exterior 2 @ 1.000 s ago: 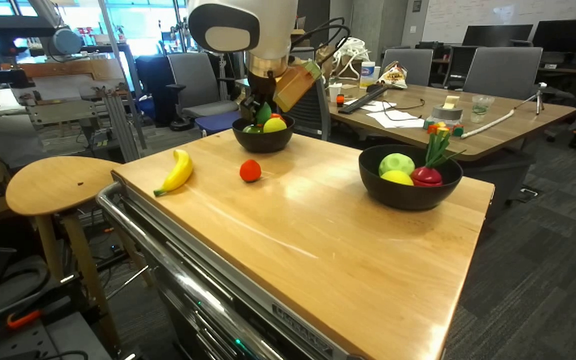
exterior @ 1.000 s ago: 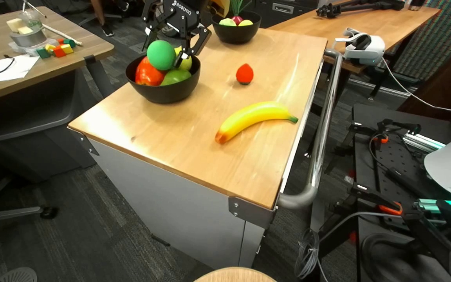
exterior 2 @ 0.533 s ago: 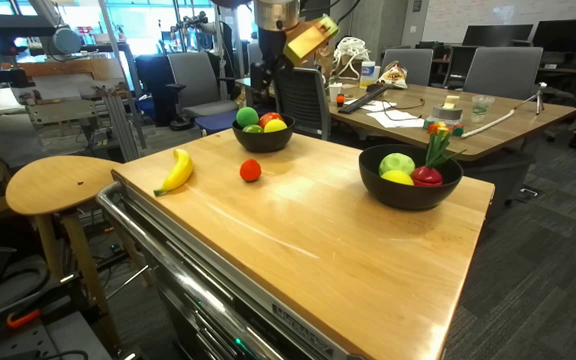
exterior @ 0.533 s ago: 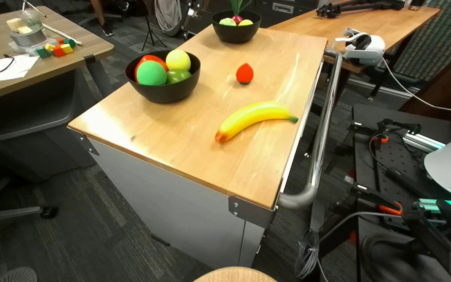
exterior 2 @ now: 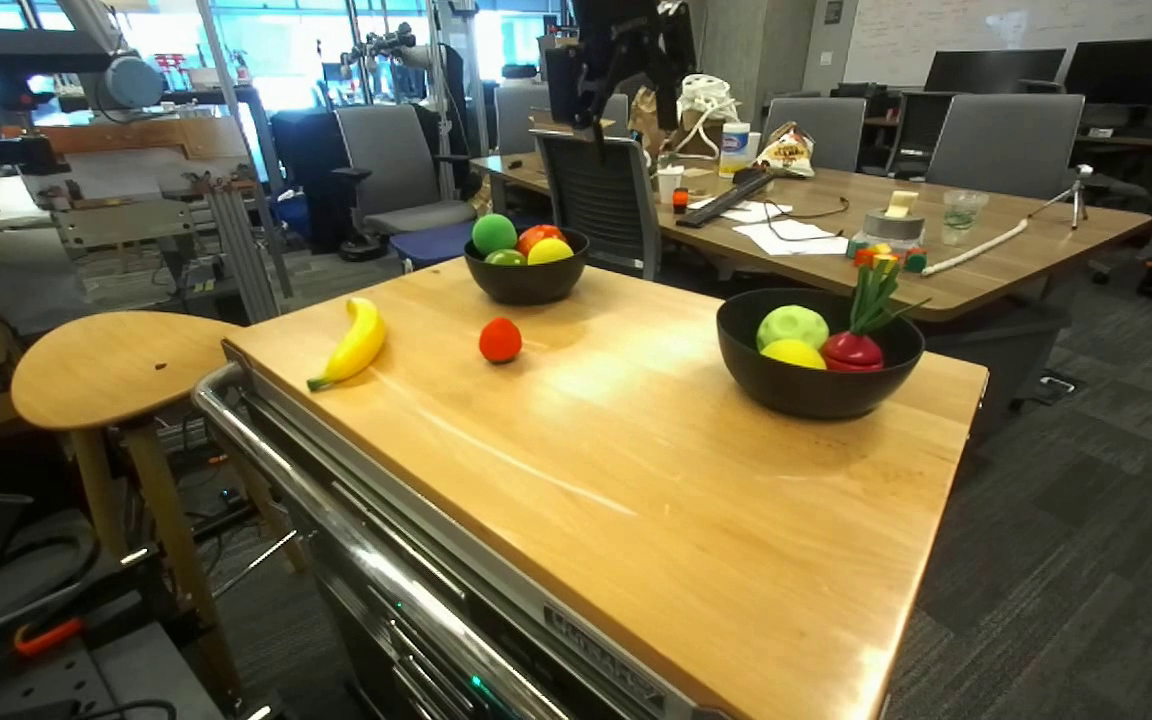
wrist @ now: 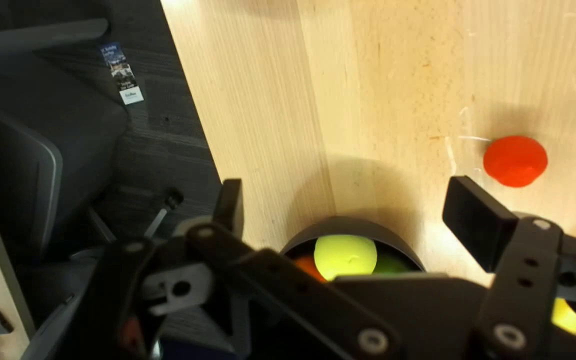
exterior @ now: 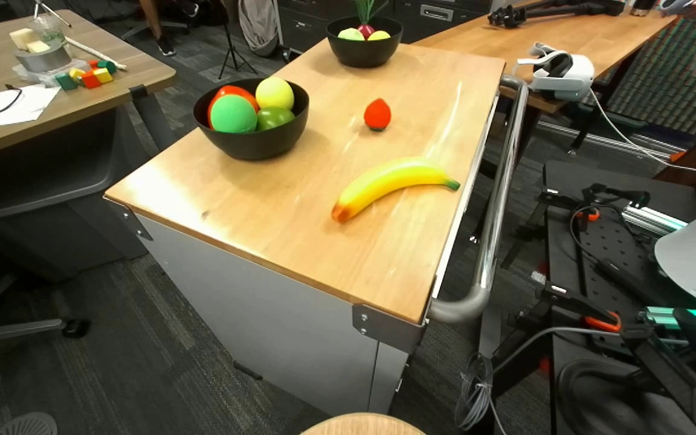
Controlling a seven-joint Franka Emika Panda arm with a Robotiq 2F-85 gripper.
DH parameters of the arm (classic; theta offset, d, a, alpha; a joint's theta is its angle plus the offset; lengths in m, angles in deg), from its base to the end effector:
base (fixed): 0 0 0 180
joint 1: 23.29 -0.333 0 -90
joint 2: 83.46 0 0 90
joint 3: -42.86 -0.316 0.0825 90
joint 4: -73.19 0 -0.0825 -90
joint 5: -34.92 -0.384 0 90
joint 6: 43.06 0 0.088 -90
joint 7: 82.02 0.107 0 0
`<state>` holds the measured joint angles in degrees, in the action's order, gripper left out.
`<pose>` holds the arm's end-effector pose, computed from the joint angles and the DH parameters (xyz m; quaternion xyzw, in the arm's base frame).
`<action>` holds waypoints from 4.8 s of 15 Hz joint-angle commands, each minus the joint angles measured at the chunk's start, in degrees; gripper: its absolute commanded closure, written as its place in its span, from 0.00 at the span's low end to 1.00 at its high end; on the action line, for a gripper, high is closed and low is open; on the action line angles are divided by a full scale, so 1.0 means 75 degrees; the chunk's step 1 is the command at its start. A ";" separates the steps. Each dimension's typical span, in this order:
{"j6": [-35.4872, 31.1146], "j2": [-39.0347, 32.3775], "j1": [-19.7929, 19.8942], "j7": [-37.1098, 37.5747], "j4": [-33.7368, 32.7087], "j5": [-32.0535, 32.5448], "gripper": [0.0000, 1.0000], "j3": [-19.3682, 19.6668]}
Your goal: Pick up all the fruits from the table and put 5 fruits in the bowl to the right and 4 fruits into the bowl to the left
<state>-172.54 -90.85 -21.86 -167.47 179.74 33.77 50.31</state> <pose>0.6133 -0.0922 0.4765 0.7799 0.6110 0.0926 0.0993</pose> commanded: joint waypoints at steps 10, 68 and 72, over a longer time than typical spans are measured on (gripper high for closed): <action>-0.0611 0.1386 -0.0008 0.2233 0.3494 -0.1962 0.00 -0.0876; -0.4790 -0.1924 0.1085 0.0142 0.0478 -0.0443 0.84 0.0469; -0.4386 -0.1740 0.1560 0.0247 0.0513 0.0161 0.27 -0.0015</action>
<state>-207.80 -104.84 -13.48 -165.53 185.00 31.82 53.85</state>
